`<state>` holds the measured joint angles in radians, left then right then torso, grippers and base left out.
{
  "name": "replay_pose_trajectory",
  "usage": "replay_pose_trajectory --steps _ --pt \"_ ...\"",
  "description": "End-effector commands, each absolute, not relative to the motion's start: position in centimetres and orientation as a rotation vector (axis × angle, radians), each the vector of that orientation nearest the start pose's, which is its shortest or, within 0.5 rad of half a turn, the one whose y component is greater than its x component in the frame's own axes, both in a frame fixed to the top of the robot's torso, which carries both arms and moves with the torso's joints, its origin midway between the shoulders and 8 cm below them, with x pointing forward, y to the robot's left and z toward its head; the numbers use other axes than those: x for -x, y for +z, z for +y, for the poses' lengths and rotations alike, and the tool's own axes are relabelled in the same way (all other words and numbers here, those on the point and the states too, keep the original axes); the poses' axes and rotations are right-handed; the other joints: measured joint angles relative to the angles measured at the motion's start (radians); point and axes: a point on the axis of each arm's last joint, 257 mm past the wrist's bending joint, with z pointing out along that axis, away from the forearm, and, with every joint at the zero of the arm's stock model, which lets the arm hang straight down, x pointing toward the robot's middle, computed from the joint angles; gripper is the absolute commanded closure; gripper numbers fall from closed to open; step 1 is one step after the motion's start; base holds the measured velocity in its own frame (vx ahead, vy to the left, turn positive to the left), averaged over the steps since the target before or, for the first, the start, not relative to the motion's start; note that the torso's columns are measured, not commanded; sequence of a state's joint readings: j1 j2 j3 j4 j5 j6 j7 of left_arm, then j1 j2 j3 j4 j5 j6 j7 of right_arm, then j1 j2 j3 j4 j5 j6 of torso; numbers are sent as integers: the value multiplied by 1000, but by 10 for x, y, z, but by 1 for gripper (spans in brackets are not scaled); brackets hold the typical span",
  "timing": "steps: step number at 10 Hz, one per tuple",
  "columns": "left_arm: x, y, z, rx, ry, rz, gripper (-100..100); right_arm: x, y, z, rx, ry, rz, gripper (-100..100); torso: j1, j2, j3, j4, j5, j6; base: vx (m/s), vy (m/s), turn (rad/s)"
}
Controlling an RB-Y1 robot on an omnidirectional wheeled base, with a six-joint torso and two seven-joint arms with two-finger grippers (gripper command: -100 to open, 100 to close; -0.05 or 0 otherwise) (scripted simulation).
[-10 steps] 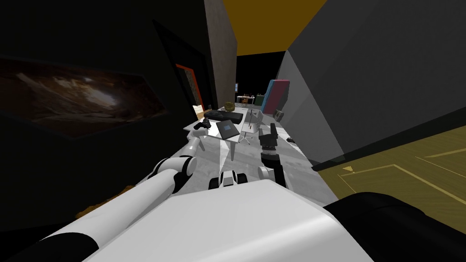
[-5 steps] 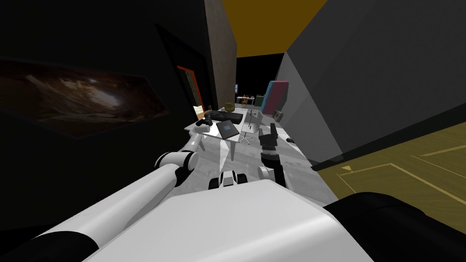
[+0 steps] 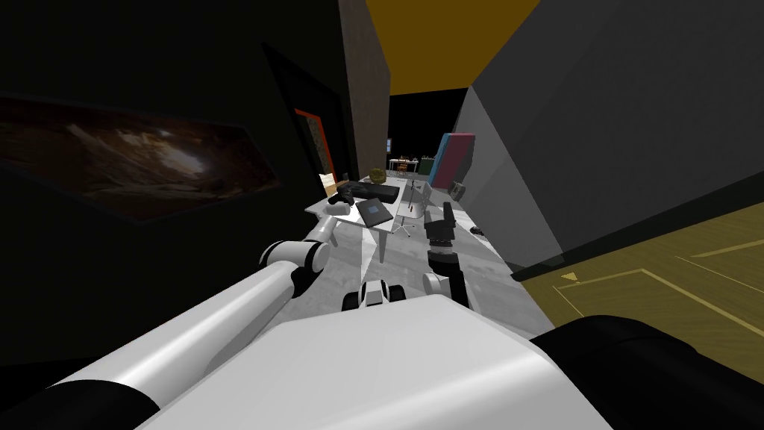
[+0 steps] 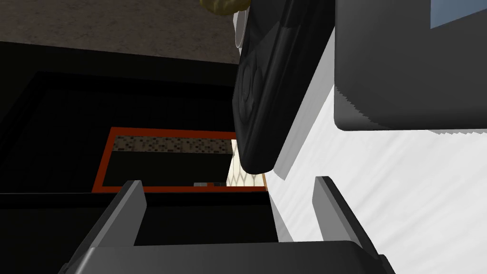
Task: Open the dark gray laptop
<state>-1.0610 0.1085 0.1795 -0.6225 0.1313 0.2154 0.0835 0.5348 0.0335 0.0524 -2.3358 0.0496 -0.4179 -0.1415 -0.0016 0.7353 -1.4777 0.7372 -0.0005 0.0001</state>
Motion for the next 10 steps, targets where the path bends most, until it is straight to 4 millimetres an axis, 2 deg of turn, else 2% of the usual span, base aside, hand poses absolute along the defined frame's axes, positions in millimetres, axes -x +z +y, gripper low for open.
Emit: replay_pose_trajectory --steps 1,2,4,5,10 --pt "-762 -77 117 1351 -1326 1381 -100 -347 23 -265 -761 1425 610 0 1 0 0 0 0 0 3 4 11" --pt "-760 -93 118 1374 -1305 1402 -100 -347 23 -265 -761 1425 610 0 2 1 0 0 1 0 0 0 0" --pt "-761 -91 119 1372 -1307 1400 -100 -347 23 -265 -761 1425 610 0 2 3 2 1 1 0 0 0 0" --pt "-761 -91 119 1373 -1307 1400 0 -347 23 -265 -761 1425 610 0 2 3 2 1 1 0 0 0 0" --pt "-761 -91 119 1373 -1307 1400 0 -347 23 -265 -761 1425 610 0 2 3 2 1 1 0 0 0 0"
